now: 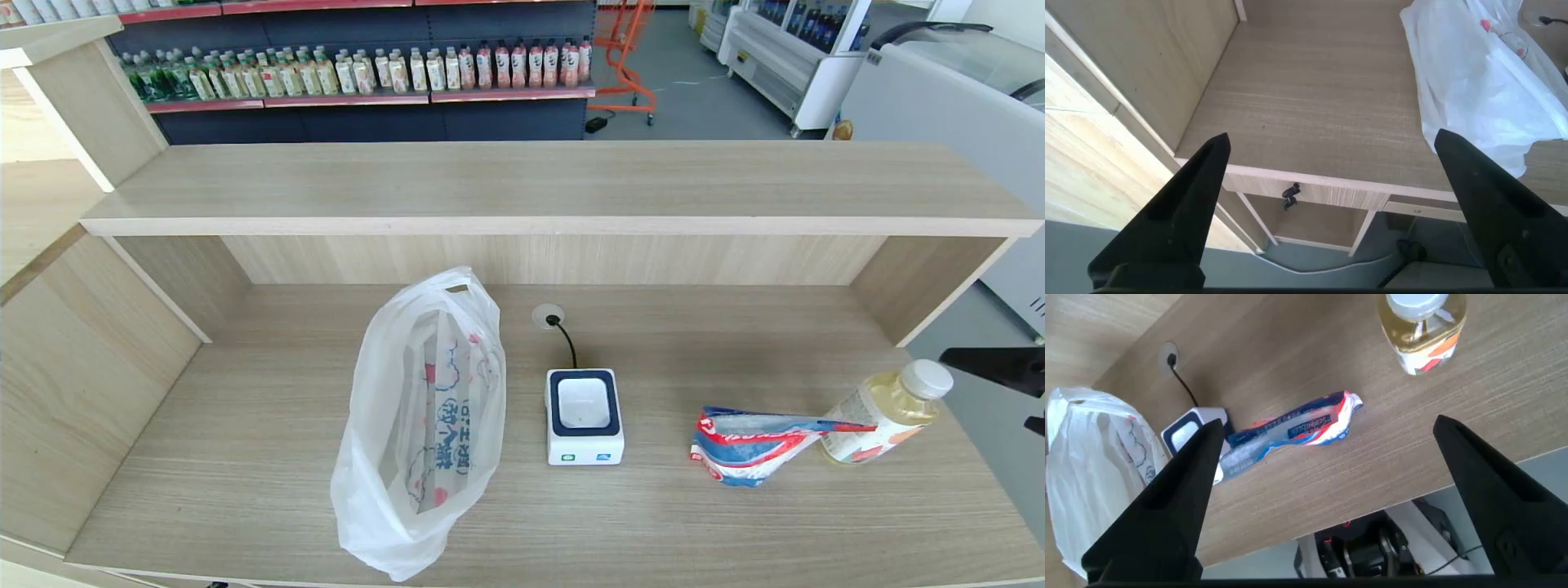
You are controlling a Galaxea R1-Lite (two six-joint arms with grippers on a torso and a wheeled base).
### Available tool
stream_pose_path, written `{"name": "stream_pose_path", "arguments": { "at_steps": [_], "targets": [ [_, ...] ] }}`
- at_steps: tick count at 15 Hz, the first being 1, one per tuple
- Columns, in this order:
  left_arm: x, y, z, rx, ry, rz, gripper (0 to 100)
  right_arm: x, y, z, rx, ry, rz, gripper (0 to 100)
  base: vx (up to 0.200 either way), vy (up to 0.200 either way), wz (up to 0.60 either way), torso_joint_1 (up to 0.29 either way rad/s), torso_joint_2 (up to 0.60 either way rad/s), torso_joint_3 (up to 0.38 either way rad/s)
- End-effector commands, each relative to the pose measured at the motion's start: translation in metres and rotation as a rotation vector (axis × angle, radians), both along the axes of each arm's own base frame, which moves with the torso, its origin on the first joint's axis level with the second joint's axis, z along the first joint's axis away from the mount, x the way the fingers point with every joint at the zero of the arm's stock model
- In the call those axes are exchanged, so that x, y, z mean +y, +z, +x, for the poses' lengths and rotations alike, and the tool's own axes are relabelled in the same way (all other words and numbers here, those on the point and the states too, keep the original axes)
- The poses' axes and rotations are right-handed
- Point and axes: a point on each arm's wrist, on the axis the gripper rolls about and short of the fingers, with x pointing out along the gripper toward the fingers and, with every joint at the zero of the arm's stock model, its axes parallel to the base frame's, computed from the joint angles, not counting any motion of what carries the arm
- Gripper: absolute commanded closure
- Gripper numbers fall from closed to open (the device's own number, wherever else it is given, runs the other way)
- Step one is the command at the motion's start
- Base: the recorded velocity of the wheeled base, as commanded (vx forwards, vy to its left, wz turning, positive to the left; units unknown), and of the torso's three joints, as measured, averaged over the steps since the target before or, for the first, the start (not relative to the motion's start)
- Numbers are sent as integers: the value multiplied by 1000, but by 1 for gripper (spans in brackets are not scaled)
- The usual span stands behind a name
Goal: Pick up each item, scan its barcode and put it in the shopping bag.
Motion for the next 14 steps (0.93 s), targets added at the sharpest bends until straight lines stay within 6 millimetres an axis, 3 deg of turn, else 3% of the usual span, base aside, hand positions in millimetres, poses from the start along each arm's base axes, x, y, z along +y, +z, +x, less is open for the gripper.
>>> {"name": "stream_pose_path", "arguments": {
  "at_steps": [1, 5, 7, 14],
  "targets": [
    [0, 0, 0, 0, 0, 0, 0, 5, -33, 33, 193, -7, 41, 0, 0, 0, 0, 0, 0, 0],
    [0, 0, 0, 0, 0, 0, 0, 6, -46, 43, 264, -46, 89, 0, 0, 0, 0, 0, 0, 0],
    [0, 0, 0, 0, 0, 0, 0, 7, -53, 57, 270, -68, 123, 0, 0, 0, 0, 0, 0, 0],
    [0, 0, 0, 0, 0, 0, 0, 26, -68, 80, 284, 3, 124, 0, 0, 0, 0, 0, 0, 0]
  ]
}}
